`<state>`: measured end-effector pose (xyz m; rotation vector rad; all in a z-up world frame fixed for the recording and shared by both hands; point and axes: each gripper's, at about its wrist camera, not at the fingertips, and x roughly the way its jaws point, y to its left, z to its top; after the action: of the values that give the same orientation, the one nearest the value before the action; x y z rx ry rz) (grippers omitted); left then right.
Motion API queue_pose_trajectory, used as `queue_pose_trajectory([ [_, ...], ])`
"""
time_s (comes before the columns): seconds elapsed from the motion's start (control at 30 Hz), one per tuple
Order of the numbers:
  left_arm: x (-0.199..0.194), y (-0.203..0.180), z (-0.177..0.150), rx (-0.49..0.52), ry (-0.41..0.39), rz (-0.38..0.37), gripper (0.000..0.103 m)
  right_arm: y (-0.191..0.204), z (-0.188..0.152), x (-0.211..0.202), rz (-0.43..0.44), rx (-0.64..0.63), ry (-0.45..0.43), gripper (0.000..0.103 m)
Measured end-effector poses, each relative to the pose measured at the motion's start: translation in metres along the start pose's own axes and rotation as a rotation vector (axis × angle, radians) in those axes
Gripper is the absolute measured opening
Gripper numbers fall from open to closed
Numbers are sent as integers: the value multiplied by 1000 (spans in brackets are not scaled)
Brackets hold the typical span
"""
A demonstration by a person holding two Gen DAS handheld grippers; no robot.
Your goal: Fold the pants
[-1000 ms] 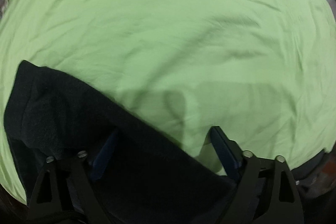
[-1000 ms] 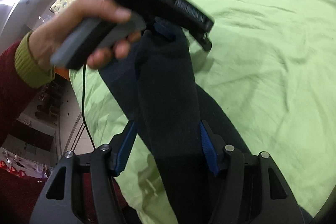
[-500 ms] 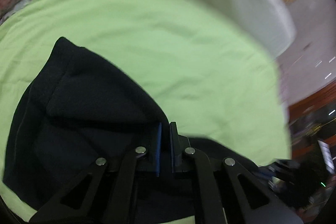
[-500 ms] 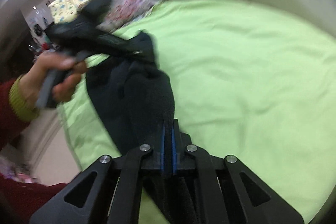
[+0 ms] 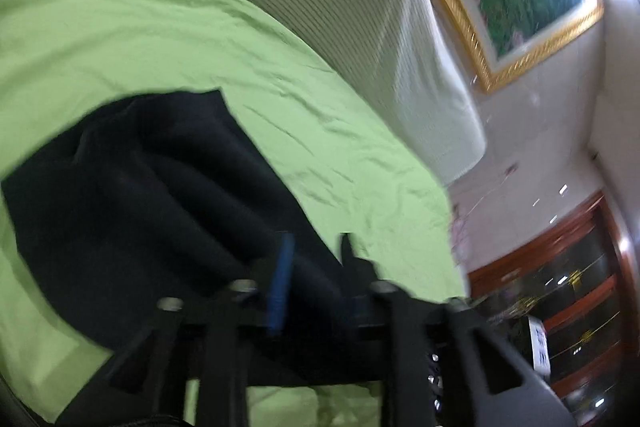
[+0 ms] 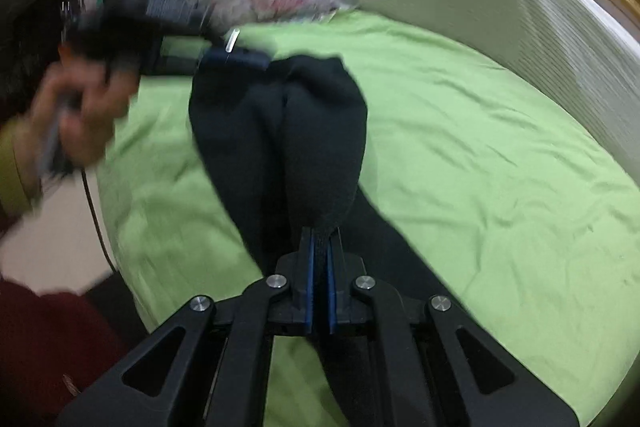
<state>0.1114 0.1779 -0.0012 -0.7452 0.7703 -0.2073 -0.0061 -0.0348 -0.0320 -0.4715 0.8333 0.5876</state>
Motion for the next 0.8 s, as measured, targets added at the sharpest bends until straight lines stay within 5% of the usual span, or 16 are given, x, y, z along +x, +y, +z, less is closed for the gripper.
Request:
queue_pose_trajectory([
  [0.07,16,-17,3,8,90,136,80,4,-2,0,11,-3,0,6],
  [0.23,89,-45,25,18,310,316,82,12,-3,-2,-1,-60,-5,6],
  [0.33,144,-59,24,141,447,515,81,9,-9,-7,7,-83,-2,6],
  [0.4,173,-56,19,221,517,611,69,8,-10,-10,13,-81,-10,6],
  [0.47,186,-48,10,263,557,637,8,5,-7,-13,7,-77,-24,6],
  [0.6,139,-27,24,125,390,445,4,-12,-2,-23,-57,-76,-61,6],
  [0.67,88,-23,32,53,226,291,3,-31,8,-34,-112,-51,-104,6],
  [0.8,5,-1,17,-37,-13,121,3,-61,17,-53,-185,32,-176,6],
])
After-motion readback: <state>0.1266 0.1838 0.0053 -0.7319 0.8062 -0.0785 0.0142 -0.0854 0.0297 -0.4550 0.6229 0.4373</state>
